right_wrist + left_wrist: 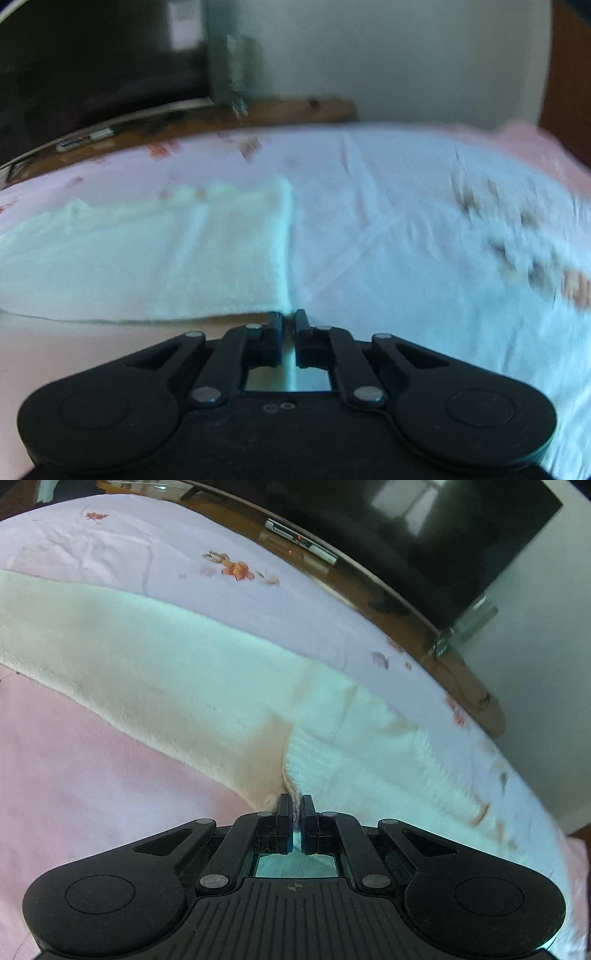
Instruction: Fold small clothes
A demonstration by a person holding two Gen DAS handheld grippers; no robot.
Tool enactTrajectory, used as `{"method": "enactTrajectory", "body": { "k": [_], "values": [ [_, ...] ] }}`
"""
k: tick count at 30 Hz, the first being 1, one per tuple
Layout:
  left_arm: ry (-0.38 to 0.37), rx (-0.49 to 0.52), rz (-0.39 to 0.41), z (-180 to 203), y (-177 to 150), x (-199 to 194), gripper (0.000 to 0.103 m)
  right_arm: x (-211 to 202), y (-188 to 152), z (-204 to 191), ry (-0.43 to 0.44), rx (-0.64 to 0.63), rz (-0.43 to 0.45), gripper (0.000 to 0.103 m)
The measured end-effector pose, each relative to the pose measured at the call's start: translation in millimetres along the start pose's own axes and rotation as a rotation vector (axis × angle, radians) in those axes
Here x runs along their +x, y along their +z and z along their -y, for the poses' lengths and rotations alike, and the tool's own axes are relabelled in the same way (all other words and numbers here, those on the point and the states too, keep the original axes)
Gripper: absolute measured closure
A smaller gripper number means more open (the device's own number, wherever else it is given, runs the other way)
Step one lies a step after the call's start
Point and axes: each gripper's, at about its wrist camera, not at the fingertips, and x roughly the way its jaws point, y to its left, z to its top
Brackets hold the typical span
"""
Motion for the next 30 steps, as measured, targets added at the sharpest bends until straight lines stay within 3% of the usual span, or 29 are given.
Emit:
{"method": "enactTrajectory", "body": {
  "k": [2, 4, 6, 7, 10, 12, 13, 17, 20, 23, 30],
  "values": [
    [0.012, 0.02, 0.006, 3, 3, -4, 0.099, -2, 3, -3, 0.008, -0.021, -0.011, 0.097],
    [0.022, 0.012, 0.034, 2, 8, -16, 0.099, -4, 6, 1, 0.026, -0.011, -0.04, 0.091],
    [0.052, 0.036, 0.08, 1, 13, -31, 0.099, -15, 8, 10, 0.052, 0.028, -0.039, 0.077],
    [0.058, 0.041, 0.093, 0, 15, -37, 0.099, -21, 8, 15, 0.058, 0.043, -0.033, 0.077],
    [0.041, 0.066, 0.098, 4, 19, -42, 0.099, -29, 19, 25, 0.068, 0.075, 0.009, 0.074],
    [0.016, 0.088, 0.084, 16, 18, -38, 0.099, -21, 33, 27, 0.069, 0.083, 0.03, 0.059],
    [0.001, 0.094, 0.076, 22, 17, -34, 0.099, -12, 39, 26, 0.078, 0.091, 0.031, 0.056],
    [-0.013, 0.155, 0.036, 47, 9, -8, 0.099, 32, 60, 15, 0.097, 0.08, 0.017, 0.058],
    [0.027, 0.18, 0.014, 53, 3, 8, 0.099, 58, 70, 9, 0.113, 0.094, -0.011, 0.061],
    [0.026, 0.152, 0.012, 44, 1, 15, 0.1, 69, 70, 9, 0.141, 0.109, -0.028, 0.094],
    [0.044, 0.202, 0.007, 57, 1, 6, 0.099, 68, 69, 5, 0.048, 0.055, -0.001, 0.095]
  ]
}}
